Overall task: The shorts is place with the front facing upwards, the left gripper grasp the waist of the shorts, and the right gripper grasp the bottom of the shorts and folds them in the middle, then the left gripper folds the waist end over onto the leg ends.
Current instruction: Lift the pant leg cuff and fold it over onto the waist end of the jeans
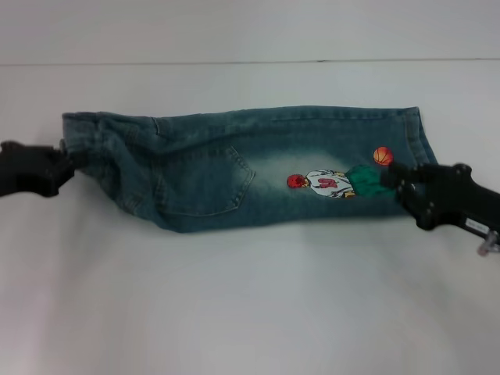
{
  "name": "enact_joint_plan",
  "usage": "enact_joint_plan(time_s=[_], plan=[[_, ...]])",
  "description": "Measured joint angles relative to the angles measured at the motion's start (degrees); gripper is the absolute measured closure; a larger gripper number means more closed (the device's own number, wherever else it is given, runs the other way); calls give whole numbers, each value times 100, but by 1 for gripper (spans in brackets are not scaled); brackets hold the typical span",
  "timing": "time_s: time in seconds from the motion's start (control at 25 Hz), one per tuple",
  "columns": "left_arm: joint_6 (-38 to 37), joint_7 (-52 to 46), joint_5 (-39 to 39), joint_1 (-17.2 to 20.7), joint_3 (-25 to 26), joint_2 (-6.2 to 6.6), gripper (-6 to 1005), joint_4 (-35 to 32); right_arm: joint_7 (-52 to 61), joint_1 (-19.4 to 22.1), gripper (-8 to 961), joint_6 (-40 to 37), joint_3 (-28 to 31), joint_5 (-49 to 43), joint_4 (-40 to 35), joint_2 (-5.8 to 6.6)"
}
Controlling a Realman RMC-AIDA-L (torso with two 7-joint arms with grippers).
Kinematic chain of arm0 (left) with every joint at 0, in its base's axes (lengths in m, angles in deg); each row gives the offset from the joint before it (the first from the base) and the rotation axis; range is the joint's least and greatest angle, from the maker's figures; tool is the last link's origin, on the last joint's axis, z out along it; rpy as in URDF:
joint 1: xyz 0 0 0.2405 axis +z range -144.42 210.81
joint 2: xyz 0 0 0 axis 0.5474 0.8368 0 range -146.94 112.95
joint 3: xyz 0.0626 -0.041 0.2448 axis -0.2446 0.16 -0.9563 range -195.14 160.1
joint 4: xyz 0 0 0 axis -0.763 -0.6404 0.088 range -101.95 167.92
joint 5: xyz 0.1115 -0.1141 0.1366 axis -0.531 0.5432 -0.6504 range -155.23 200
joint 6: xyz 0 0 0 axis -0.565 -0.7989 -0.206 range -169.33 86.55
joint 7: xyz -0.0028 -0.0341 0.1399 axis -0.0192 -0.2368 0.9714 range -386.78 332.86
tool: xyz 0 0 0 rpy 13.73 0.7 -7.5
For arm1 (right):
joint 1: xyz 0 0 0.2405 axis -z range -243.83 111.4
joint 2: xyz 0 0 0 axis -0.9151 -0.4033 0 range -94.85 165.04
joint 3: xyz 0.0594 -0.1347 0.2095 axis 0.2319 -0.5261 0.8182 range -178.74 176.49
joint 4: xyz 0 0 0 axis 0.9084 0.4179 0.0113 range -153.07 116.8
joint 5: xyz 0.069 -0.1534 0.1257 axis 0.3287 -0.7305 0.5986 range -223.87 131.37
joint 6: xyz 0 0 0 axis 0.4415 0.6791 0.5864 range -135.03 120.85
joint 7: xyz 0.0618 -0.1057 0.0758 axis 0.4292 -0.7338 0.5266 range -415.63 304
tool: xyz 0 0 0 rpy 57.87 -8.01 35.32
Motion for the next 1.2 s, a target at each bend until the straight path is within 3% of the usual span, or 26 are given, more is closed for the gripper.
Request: enact_joint_plan(time_s=[0.28,0.48,0.84,1.2], plan=[[-586,-897,0,-312,-20,-11,958,-640,-1074,-646,930,821,32,486,951,-8],[-717,-1387,-13,-567,-161,-25,958,-870,-1886,-1118,949,1251,65,820,1677,-27],[-664,-2089,-292,-1199,-395,-179,958,-1260,-3683,-1679,953,1522,97,1813,2900,-76],[-430,-2735,-695,-1987,-837,-410,959,-1372,-3840,-2112,952,2036,122,1866,3375,-102]])
